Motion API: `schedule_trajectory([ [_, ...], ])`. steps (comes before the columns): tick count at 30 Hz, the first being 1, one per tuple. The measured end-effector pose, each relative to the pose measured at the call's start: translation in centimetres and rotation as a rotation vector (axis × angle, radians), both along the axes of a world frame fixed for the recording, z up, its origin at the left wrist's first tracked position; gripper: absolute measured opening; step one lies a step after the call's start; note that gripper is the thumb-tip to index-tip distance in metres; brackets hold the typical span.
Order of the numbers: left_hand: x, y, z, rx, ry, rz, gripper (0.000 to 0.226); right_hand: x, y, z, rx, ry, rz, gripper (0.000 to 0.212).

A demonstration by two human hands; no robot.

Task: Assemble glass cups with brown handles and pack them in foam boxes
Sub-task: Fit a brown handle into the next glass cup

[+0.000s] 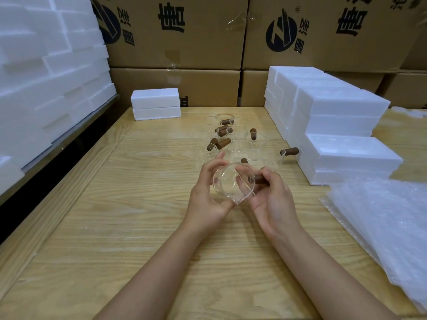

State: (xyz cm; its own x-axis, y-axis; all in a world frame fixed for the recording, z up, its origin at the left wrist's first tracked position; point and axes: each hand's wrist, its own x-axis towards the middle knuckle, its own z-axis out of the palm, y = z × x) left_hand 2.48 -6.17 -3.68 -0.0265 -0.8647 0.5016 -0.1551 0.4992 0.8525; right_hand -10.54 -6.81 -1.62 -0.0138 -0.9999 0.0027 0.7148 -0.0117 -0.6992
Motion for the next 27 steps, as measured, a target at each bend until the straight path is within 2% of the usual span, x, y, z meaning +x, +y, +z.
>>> schedule_trajectory([
  [6, 0.28, -0.24, -0.27, 0.056, 0.061, -0.036, 0.069, 0.09, 0.38, 0.09, -0.068, 0.110, -0.022, 0.018],
  [10, 0.60, -0.51, -0.33, 0.115, 0.132, -0.070, 0.072, -0.10, 0.45, 0.02, -0.099, 0.151, -0.018, 0.008],
  [14, 0.56, -0.38, -0.31, 0.143, 0.166, -0.054, 0.074, -0.21, 0.34, -0.02, -0.076, 0.178, -0.050, 0.020],
  [18, 0.36, -0.16, -0.01, 0.140, 0.162, -0.022, 0.071, -0.15, 0.24, -0.19, -0.011, 0.165, -0.061, 0.045],
  [20, 0.32, -0.06, 0.11, 0.149, 0.144, -0.011, 0.073, -0.06, 0.19, -0.30, -0.012, 0.143, -0.041, 0.051],
  [23, 0.25, 0.11, 0.19, 0.162, 0.151, 0.012, 0.077, -0.20, 0.10, -0.45, -0.026, 0.154, -0.027, 0.046],
  [27, 0.31, -0.01, 0.18, 0.223, 0.198, 0.030, 0.071, -0.39, 0.09, -0.33, -0.084, 0.366, -0.120, 0.025],
])
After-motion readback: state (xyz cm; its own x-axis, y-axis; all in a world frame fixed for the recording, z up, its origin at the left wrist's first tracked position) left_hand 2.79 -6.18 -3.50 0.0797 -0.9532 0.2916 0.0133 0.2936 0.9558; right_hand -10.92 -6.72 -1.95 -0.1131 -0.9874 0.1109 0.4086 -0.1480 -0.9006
